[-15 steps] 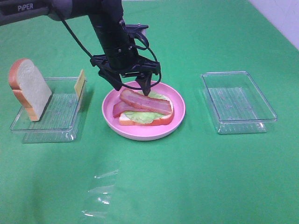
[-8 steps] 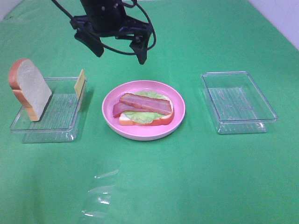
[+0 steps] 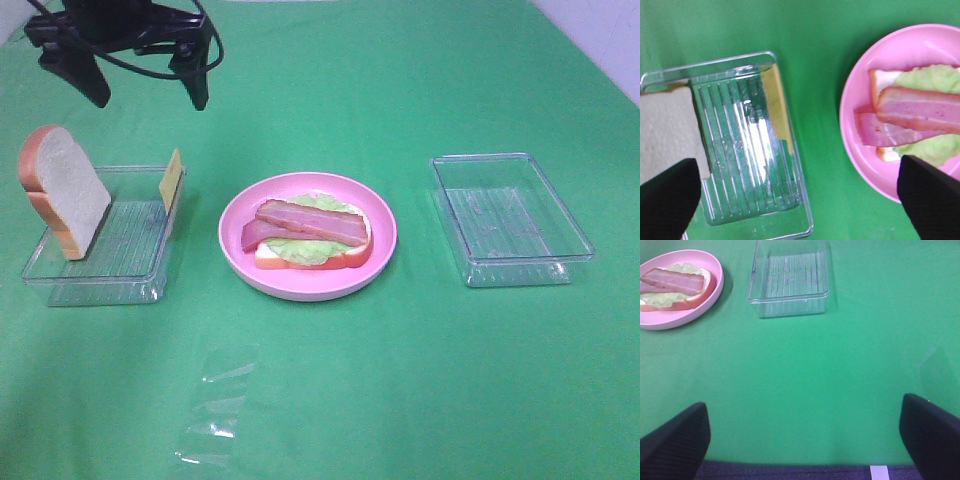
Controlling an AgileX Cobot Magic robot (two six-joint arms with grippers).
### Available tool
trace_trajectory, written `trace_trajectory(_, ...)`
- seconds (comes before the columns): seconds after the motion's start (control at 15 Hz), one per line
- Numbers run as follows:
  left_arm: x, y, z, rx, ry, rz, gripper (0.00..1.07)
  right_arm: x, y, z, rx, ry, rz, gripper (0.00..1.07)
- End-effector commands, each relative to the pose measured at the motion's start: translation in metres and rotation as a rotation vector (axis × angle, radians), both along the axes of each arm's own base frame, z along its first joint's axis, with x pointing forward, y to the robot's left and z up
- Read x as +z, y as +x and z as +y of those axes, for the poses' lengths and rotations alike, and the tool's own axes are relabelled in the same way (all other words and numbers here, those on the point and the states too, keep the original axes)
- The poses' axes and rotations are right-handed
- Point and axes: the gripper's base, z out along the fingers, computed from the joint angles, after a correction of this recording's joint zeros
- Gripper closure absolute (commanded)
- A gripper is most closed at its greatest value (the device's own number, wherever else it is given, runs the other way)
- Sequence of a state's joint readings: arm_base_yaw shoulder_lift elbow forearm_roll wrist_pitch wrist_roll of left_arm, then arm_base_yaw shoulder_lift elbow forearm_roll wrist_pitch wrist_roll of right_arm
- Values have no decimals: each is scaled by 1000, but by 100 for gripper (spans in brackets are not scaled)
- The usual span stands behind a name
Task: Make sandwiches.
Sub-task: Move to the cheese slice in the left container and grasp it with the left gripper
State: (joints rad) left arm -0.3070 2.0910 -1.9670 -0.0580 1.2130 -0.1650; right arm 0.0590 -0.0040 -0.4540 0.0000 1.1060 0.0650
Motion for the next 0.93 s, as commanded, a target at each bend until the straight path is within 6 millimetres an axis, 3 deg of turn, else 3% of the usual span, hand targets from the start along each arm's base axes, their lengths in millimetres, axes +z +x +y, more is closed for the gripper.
trace_trajectory(0.07, -18, -5, 15, 39, 24, 156, 7, 0, -3, 0, -2, -4, -31, 9)
trace_trajectory(0.27, -42, 2, 9, 32, 39, 201, 7, 0, -3, 0, -2, -4, -31, 9)
trace_trajectory(0.33, -54, 5, 6, 36, 42, 215, 7, 0, -3, 0, -2, -4, -31, 9)
trace_trajectory(0.4, -79, 12, 4, 56, 43, 244, 7, 0, -3, 0, -2, -4, -31, 9)
trace_trajectory(0.47, -87, 16, 3, 60, 42, 240, 7, 0, -3, 0, -2, -4, -31, 9)
trace_trajectory(0.8, -103, 31, -3, 62, 35, 233, 8, 0, -3, 0, -2, -4, -31, 9)
trace_trajectory(0.93, -106, 32, -4, 61, 35, 236, 14, 0, -3, 0, -2, -4, -31, 9)
